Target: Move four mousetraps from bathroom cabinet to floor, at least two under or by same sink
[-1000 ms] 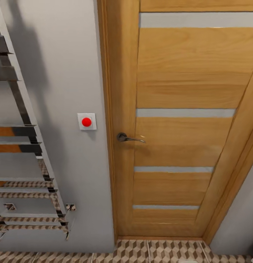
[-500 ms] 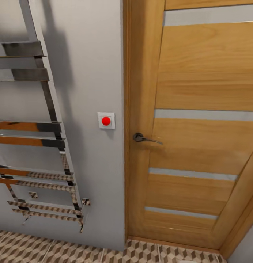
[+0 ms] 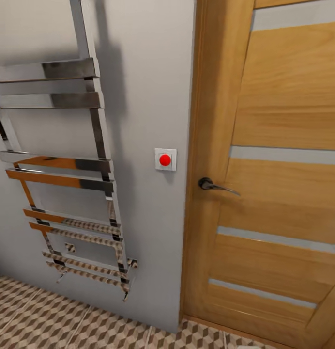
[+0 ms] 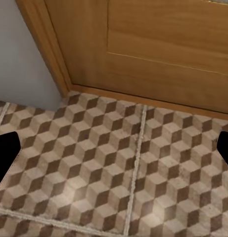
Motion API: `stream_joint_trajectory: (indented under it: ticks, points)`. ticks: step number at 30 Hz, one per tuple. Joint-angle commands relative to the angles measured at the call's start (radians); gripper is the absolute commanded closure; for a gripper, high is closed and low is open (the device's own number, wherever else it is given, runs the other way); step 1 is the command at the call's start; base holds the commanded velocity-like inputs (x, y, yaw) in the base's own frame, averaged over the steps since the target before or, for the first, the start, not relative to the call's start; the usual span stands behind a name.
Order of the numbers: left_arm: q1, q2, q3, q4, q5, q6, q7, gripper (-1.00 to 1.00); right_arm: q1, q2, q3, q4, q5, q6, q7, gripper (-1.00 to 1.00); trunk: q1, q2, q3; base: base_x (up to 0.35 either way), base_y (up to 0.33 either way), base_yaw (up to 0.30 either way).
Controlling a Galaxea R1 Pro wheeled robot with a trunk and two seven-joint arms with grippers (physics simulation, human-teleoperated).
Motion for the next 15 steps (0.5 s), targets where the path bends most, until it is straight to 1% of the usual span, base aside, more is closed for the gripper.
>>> stream_joint_trajectory:
  ticks: [1, 15]
  points:
    - [0.0, 0.0, -0.001, -0.001, 0.002, -0.002, 0.002, -1.0, -0.001, 0.0, 0.001, 0.001, 0.001, -0.003, -0.004, -1.0, 0.0, 0.0, -0.001, 0.0, 0.0, 0.262]
    - [0.0, 0.0, -0.001, -0.001, 0.003, -0.002, 0.002, -1.0, -0.001, 0.0, 0.001, 0.001, 0.001, -0.003, -0.004, -1.0, 0.0, 0.0, -0.001, 0.0, 0.0, 0.262]
